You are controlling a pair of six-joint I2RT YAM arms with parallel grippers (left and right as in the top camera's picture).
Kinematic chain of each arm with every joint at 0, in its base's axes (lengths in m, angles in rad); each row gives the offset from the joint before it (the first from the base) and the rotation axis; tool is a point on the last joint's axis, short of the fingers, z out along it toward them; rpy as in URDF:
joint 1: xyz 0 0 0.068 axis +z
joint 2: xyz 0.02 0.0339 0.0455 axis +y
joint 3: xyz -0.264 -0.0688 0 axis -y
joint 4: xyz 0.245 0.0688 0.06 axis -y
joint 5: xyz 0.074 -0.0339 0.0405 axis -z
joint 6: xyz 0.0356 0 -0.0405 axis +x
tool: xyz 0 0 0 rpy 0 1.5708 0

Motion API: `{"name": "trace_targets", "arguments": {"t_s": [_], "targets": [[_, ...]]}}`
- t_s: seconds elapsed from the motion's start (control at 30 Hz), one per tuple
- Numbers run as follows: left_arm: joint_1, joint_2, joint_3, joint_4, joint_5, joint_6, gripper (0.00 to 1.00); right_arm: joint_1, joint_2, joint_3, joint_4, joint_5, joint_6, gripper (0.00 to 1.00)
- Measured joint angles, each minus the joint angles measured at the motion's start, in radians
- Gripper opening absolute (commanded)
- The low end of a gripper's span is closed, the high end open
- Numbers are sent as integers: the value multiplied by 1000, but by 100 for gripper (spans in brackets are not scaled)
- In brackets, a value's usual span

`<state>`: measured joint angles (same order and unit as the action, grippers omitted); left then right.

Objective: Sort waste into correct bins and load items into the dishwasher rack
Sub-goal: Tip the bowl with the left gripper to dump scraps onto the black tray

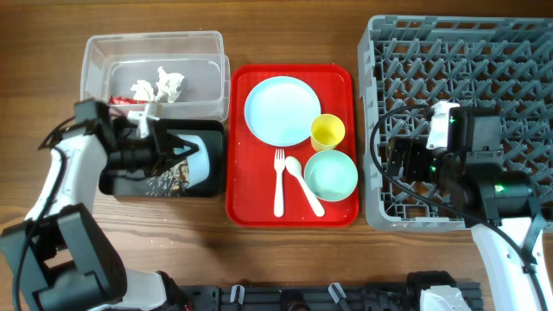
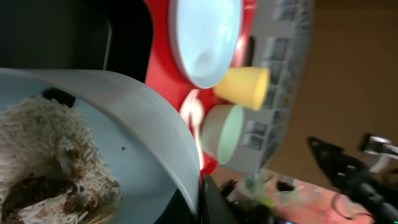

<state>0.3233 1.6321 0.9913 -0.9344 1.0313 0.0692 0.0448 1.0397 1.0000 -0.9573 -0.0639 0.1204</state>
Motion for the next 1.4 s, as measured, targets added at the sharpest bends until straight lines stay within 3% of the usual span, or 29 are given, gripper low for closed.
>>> {"name": "trace_targets", "arguments": {"t_s": [0.1, 0.2, 0.47, 0.6, 0.9, 1.1, 1.27, 1.4], "targets": [[71, 8, -26, 0, 169, 105, 4, 0, 0, 0, 0, 0, 0, 100], [98, 11, -27, 0, 246, 205, 4, 0, 0, 0, 0, 0, 0, 100], [98, 12, -28, 56, 280, 266, 4, 0, 0, 0, -1, 0, 0, 100], [98, 12, -31, 132, 268, 166, 4, 0, 0, 0, -1, 0, 0, 100], [142, 13, -31, 129, 495, -24, 4, 0, 0, 0, -13, 0, 0, 100], [163, 13, -31, 155, 496, -42, 4, 0, 0, 0, -15, 0, 0, 100], [163, 13, -31, 203, 389, -65, 4, 0, 0, 0, -15, 0, 0, 100], [156, 13, -31, 208, 451, -73, 4, 0, 0, 0, -15, 0, 0, 99]]}}
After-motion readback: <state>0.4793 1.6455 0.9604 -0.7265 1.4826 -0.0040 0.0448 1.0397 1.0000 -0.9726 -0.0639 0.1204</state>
